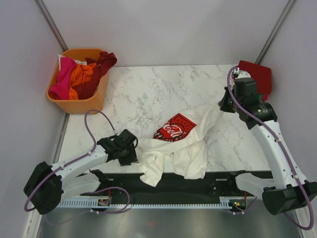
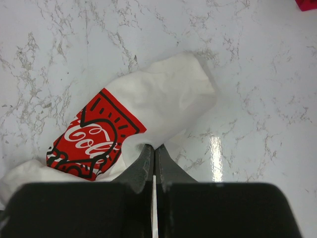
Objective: Fold and stack the t-shirts
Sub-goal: Flatten the tshirt out
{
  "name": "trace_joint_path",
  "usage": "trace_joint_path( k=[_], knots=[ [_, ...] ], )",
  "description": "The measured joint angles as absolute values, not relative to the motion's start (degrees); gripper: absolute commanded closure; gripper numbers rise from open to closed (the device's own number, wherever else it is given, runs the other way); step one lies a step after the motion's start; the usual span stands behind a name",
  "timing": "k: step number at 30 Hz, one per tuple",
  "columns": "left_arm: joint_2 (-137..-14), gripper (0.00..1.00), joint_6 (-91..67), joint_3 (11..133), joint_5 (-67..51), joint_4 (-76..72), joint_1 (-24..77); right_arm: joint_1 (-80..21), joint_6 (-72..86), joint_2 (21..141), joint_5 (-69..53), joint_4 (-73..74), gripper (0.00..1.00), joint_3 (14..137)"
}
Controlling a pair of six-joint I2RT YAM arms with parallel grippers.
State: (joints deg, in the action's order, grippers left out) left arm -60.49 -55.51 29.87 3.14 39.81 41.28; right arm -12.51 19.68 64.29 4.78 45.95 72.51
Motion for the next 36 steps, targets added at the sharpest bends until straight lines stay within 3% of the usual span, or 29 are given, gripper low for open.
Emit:
trace_joint_path(
  k=[5,7,17,21,29,36],
  knots=[
    [-59.09,0.39,-56.60,27.77,4.32,39.66,41.28,-12.51,19.66,64.29,4.75,45.89,1.00,72.16],
    [-58.63,0.40,-56.84,27.51,4.80,39.68,41.28,-12.51,19.64,64.34,4.75,45.89,1.00,72.07],
    [-59.11,0.63,-57.47,26.89,8.62,39.11,41.32,-12.51,19.27,64.73,4.75,45.87,1.00,72.01],
    [-60.36,0.80,-57.45,27.49,9.15,38.59,41.39,-12.51,19.20,65.01,4.75,45.84,1.00,72.01],
    [-60.01,0.90,-57.36,29.12,9.61,38.94,41.39,-12.51,19.09,65.34,4.78,45.84,1.00,72.01],
    [-56.62,0.98,-56.75,38.11,10.50,46.04,41.39,-12.51,19.05,65.34,4.75,45.84,1.00,72.01]
  ],
)
